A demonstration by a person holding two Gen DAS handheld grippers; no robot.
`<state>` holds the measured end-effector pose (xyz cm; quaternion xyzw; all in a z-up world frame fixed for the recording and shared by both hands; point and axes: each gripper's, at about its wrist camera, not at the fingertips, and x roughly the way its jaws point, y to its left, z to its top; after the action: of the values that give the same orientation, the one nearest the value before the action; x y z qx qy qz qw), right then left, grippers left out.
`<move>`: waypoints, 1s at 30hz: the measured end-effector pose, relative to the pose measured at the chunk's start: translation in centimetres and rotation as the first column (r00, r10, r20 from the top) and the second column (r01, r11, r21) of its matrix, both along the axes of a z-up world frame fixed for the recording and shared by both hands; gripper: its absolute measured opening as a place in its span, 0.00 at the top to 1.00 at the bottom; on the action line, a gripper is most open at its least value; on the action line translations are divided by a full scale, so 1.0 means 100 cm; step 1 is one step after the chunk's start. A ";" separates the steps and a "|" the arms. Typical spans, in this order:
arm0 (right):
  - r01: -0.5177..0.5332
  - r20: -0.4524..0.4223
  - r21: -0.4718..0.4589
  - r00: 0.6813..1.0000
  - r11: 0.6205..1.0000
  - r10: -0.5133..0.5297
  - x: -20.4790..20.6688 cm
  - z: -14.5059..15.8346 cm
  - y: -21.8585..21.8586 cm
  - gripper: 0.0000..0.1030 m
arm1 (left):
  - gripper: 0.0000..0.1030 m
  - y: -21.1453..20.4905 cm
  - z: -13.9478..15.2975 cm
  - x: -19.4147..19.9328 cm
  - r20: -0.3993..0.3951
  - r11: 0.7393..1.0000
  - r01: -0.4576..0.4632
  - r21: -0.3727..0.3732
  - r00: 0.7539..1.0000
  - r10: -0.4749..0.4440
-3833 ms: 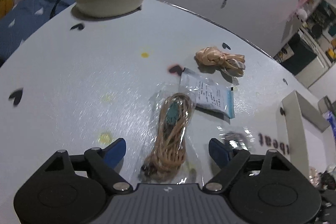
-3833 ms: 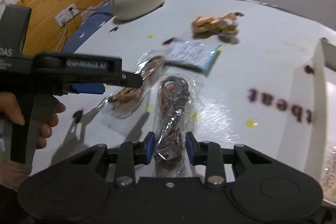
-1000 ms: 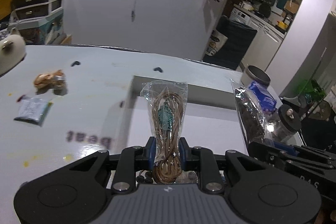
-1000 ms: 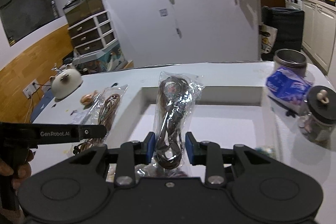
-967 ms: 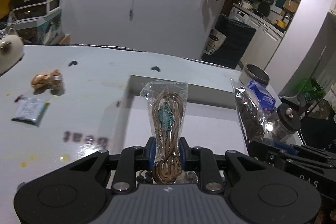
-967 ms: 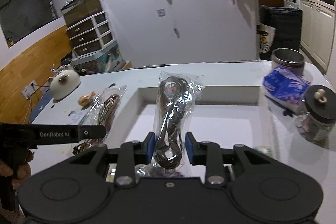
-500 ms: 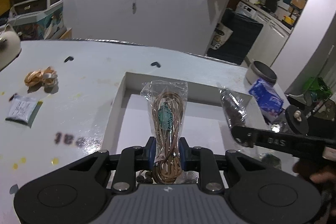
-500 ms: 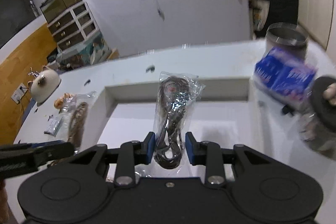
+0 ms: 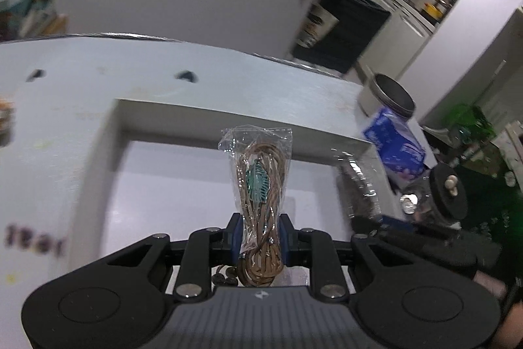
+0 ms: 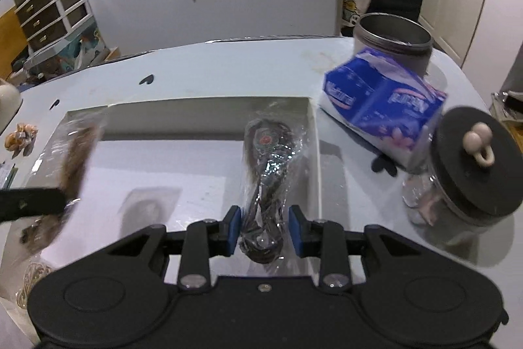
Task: Organize soft objects
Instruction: 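Carry both clear cord bags over the white tray, then lower both cord bags into the tray and open both tools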
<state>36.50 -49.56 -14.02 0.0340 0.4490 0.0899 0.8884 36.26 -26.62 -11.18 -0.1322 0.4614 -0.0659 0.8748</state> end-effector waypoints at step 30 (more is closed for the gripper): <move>0.040 0.107 0.089 0.993 0.995 -0.050 -0.058 0.057 -0.010 0.52 | 0.36 -0.033 0.001 0.015 -0.058 0.990 0.099 -0.103 0.993 -0.106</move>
<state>30.69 -50.53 -8.31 0.0776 0.3947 0.0910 0.9110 37.79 -29.97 -11.10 -0.1541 0.4912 -0.1297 0.8474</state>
